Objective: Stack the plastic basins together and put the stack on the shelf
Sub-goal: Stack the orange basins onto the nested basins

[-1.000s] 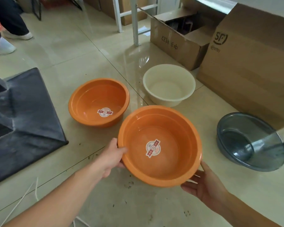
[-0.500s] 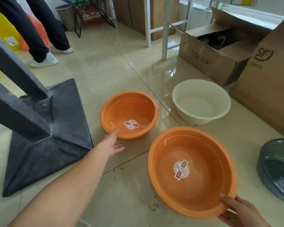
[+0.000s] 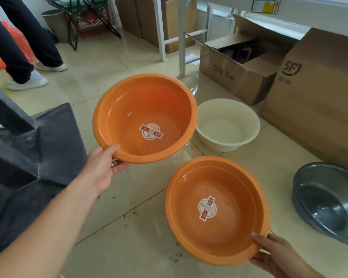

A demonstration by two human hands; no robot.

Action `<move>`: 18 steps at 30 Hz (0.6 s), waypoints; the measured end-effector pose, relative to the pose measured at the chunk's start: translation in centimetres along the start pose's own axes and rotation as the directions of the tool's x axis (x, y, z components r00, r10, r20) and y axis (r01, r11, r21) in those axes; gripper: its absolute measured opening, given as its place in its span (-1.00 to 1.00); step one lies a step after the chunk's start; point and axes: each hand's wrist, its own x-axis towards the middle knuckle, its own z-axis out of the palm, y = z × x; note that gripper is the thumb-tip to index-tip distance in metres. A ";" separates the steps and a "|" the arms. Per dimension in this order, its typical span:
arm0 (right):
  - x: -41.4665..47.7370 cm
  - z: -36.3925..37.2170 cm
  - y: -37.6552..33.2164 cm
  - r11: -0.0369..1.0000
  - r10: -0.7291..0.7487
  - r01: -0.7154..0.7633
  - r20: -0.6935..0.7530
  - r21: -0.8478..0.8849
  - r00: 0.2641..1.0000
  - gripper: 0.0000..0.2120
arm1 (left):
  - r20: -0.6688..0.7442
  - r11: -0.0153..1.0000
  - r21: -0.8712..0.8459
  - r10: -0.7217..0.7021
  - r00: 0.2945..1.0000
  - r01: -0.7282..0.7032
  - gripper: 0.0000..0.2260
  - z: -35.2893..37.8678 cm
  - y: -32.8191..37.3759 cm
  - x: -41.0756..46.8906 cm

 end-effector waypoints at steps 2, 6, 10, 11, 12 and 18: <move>-0.2 -0.3 0.1 0.999 -0.030 0.030 0.033 -0.009 0.999 -0.71 | 0.129 0.994 0.102 0.027 0.991 -0.040 -0.83 0.1 0.8 -3.9; -0.7 -0.7 0.3 0.996 -0.077 0.075 0.042 0.050 0.996 -0.68 | 0.329 0.959 0.284 -0.075 0.941 -0.022 -0.78 1.4 -1.6 -9.6; -0.9 -1.7 0.6 0.984 -0.171 0.167 0.063 0.053 0.983 -0.65 | 0.341 0.908 0.418 -0.186 0.922 0.028 -0.81 3.1 -6.6 -10.9; -1.1 -1.9 0.6 0.981 -0.194 0.191 0.080 0.035 0.978 -0.63 | 0.341 0.894 0.446 -0.211 0.916 0.040 -0.82 3.3 -7.7 -10.7; -1.2 -2.0 0.5 0.978 -0.210 0.209 0.080 0.023 0.974 -0.60 | 0.337 0.882 0.468 -0.228 0.913 0.048 -0.82 3.5 -8.6 -10.4; -0.3 -3.2 0.2 0.991 -0.115 0.113 0.018 0.076 0.993 -0.24 | 0.283 0.808 0.588 -0.217 0.934 0.009 -0.84 4.5 -11.1 -8.0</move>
